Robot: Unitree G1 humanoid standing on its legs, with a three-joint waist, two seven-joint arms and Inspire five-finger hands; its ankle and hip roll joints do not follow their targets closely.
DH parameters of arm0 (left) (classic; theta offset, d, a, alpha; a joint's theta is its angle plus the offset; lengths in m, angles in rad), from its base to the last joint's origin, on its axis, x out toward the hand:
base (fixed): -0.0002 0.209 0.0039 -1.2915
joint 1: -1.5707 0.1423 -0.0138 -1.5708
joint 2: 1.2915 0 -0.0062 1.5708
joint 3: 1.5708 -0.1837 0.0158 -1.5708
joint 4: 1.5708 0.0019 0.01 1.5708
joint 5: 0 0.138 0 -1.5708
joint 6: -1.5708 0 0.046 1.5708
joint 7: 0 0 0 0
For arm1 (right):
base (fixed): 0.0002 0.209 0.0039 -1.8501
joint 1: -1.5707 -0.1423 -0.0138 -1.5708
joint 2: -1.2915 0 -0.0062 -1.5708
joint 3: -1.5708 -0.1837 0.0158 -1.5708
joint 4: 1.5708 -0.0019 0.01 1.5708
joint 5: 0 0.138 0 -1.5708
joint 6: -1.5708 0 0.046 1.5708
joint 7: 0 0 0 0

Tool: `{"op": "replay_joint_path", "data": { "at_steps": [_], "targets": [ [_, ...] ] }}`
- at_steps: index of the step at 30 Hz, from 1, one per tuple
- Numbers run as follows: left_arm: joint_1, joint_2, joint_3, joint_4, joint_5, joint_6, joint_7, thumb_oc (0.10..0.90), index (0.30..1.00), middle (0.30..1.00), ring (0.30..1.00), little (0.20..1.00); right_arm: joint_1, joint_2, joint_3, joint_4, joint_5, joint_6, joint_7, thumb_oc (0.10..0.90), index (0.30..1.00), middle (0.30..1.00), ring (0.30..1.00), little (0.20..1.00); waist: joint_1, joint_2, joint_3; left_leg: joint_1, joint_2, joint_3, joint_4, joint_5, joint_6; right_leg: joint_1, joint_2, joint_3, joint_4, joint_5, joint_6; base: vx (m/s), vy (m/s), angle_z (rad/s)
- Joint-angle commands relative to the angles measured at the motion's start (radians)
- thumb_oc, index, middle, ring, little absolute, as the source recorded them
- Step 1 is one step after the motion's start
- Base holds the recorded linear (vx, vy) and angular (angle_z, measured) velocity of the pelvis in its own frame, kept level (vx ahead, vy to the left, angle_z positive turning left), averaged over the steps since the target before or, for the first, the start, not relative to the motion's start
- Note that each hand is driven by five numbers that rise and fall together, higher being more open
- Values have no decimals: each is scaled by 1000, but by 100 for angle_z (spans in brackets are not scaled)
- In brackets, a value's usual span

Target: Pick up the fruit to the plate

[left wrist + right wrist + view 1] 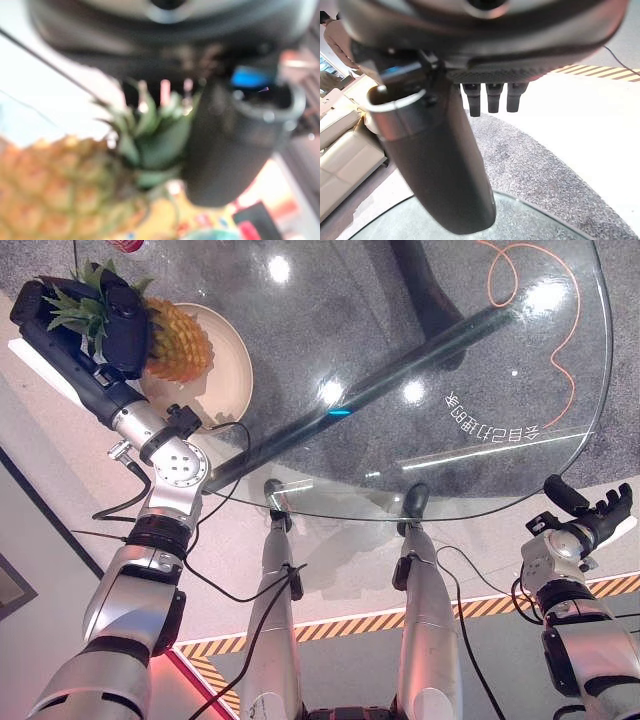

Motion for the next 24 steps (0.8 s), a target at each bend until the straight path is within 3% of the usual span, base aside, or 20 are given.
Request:
{"op": "replay_joint_path", "data": {
  "at_steps": [1, 7, 9, 10, 11, 24],
  "targets": [
    [-135, 65, 29, 35, -7, -90, 3, 103, 302, 302, 302, 203, -83, -71, 7, 8, 13, -19, -55, 800, 900, 900, 900, 900, 40, -52, -18, 0, 41, -21, 122, -130, -56, 15, 21, -47, -34, 73, 9, 0, 0, 0],
    [-127, 58, 32, 44, -21, -95, -18, 396, 554, 554, 554, 496, -86, -69, 6, 14, 12, -28, -54, 800, 900, 900, 900, 900, 42, -53, -18, -5, 38, -23, 124, -132, -56, 12, 22, -47, -36, 74, 8, 0, 0, 0],
    [-129, 58, 34, 47, -23, -98, -21, 446, 596, 596, 596, 546, -91, -70, 5, 13, 9, -27, -54, 800, 900, 900, 900, 900, 41, -54, -18, -17, 36, -24, 124, -124, -54, 3, 21, -47, -39, 82, 6, 0, 0, 0],
    [-121, 56, 32, 45, -26, -97, -20, 745, 853, 853, 853, 845, -86, -68, 8, 8, 8, -25, -59, 800, 900, 900, 900, 900, 42, -55, -18, -7, 38, -24, 125, -133, -55, 10, 24, -46, -36, 74, 8, 0, 0, 0],
    [-125, 55, 33, 45, -29, -99, -21, 800, 900, 900, 900, 900, -91, -69, 6, 8, 8, -24, -61, 800, 900, 900, 900, 900, 41, -56, -18, -17, 36, -25, 125, -125, -53, 2, 23, -46, -39, 82, 6, 0, 0, 0],
    [-92, 45, 31, 33, -34, -109, -38, 800, 900, 900, 900, 900, -79, -69, -1, 6, 12, -28, -60, 800, 900, 900, 900, 900, 48, -52, -18, -3, 33, -27, 128, -139, -52, 17, 19, -52, -38, 74, 9, 0, 0, 0]
  ]
}}
